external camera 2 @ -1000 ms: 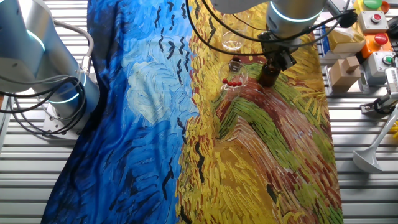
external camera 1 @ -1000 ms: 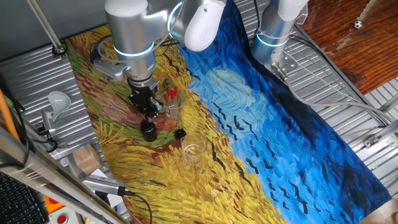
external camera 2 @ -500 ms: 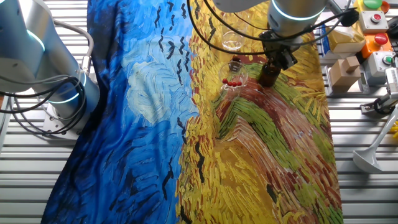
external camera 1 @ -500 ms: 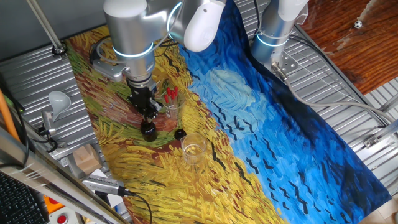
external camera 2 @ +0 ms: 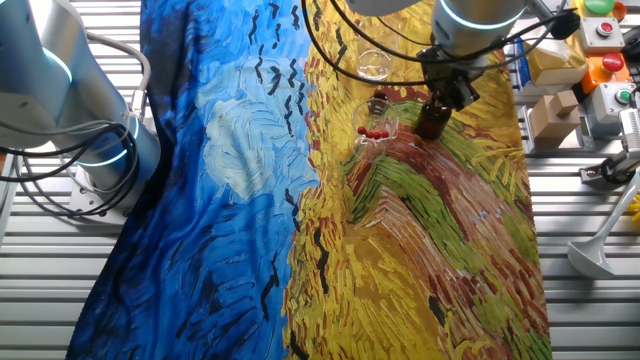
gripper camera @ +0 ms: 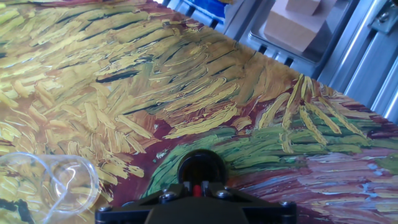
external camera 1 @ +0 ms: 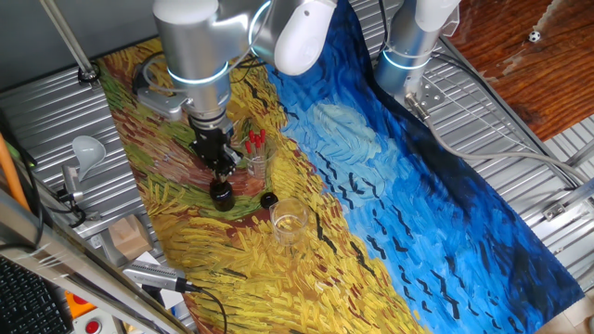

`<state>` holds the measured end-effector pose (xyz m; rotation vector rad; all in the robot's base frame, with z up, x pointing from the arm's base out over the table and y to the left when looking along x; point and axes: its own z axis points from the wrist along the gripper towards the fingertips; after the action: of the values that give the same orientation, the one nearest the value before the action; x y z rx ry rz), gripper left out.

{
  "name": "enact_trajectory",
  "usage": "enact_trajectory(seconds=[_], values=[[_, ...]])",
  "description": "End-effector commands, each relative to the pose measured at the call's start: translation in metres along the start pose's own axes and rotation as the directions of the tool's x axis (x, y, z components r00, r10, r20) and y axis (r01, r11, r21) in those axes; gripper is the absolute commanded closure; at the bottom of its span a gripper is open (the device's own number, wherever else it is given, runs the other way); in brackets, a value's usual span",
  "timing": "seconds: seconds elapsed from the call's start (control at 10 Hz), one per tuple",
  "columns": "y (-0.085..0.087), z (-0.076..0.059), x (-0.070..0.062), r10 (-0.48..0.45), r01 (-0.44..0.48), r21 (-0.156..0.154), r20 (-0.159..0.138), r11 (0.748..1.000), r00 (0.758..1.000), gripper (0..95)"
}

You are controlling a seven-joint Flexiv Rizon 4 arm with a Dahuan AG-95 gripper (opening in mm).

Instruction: Transfer liquid using a dropper

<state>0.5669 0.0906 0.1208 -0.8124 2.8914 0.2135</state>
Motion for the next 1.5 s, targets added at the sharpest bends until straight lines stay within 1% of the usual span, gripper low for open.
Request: enact_trajectory(seconds=[0.1, 0.4, 0.5, 0.7, 0.8, 0.9, 1.0, 1.1, 1.2, 1.3, 1.5], values=[[0.002, -0.006, -0.001, -0.001, 0.001, -0.004, -0.004, 1.0, 1.0, 95.0], [0.004, -0.019, -0.001, -0.013, 0.013, -0.008, -0.011, 1.0, 1.0, 95.0], [0.004, -0.025, -0.001, -0.017, 0.017, -0.006, -0.025, 1.0, 1.0, 95.0], [0.004, -0.033, 0.0, -0.032, 0.032, -0.01, -0.034, 0.999, 0.999, 95.0], [0.002, -0.041, 0.002, -0.041, 0.04, -0.013, -0.04, 0.999, 0.998, 95.0], [0.001, -0.044, 0.003, -0.043, 0.043, -0.015, -0.04, 0.999, 0.998, 95.0], [-0.001, -0.055, 0.006, -0.044, 0.044, -0.018, -0.038, 0.999, 0.998, 95.0], [-0.001, -0.058, 0.007, -0.043, 0.042, -0.02, -0.037, 0.999, 0.998, 95.0], [-0.001, -0.068, 0.009, -0.038, 0.037, -0.022, -0.035, 0.999, 0.999, 95.0], [0.0, -0.073, 0.011, -0.031, 0.03, -0.021, -0.036, 0.999, 0.999, 95.0], [-0.001, -0.08, 0.013, -0.025, 0.024, -0.022, -0.037, 0.999, 0.999, 95.0]])
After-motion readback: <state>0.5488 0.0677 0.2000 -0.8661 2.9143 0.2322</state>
